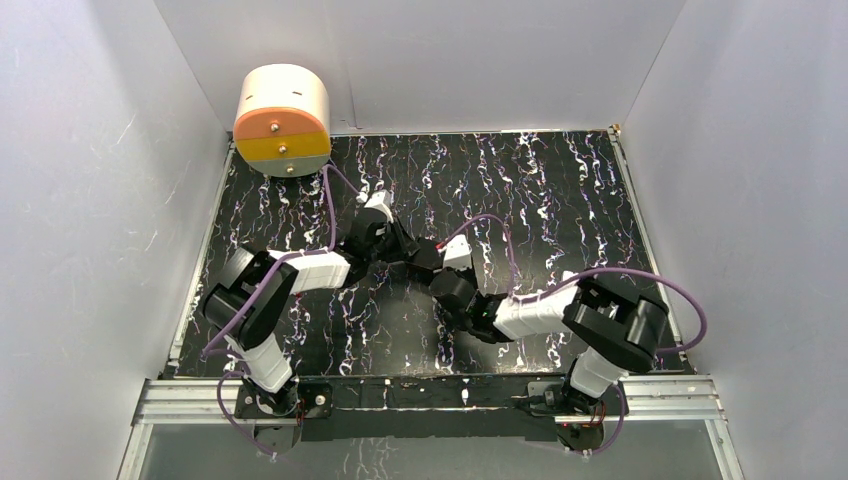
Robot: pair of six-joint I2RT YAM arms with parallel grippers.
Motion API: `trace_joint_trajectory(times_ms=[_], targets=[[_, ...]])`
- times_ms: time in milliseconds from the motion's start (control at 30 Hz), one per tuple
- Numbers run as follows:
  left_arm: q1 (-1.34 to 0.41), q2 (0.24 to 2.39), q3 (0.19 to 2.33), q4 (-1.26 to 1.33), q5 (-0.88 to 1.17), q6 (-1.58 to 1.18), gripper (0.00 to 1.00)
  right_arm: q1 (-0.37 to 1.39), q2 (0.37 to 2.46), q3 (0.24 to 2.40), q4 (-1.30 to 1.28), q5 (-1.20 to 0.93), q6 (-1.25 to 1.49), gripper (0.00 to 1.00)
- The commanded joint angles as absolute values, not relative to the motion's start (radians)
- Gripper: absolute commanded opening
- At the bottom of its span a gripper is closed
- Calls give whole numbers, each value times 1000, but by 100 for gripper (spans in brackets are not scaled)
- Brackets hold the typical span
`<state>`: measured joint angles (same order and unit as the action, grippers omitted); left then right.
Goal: Fold the paper box
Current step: Close the paper box at the center of the board.
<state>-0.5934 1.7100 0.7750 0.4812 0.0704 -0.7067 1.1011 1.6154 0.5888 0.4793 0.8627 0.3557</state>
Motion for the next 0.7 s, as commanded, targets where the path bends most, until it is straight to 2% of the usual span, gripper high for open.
trace_joint_trajectory(times_ms=[0, 200, 333, 500, 667], targets=[[-630, 1775, 742, 287, 130, -676, 10, 1109, 1525, 576, 369, 779, 412, 52], [-630, 1784, 747, 285, 127, -675, 10, 1109, 1401, 579, 221, 771, 496, 70], [-630, 1790, 747, 289, 130, -676, 10, 1108, 1313, 579, 128, 767, 570, 77], [-630, 1786, 748, 286, 130, -675, 10, 1072, 1197, 579, 100, 718, 677, 75], [-630, 1782, 747, 287, 130, -675, 10, 938, 1204, 587, 150, 538, 772, 63]])
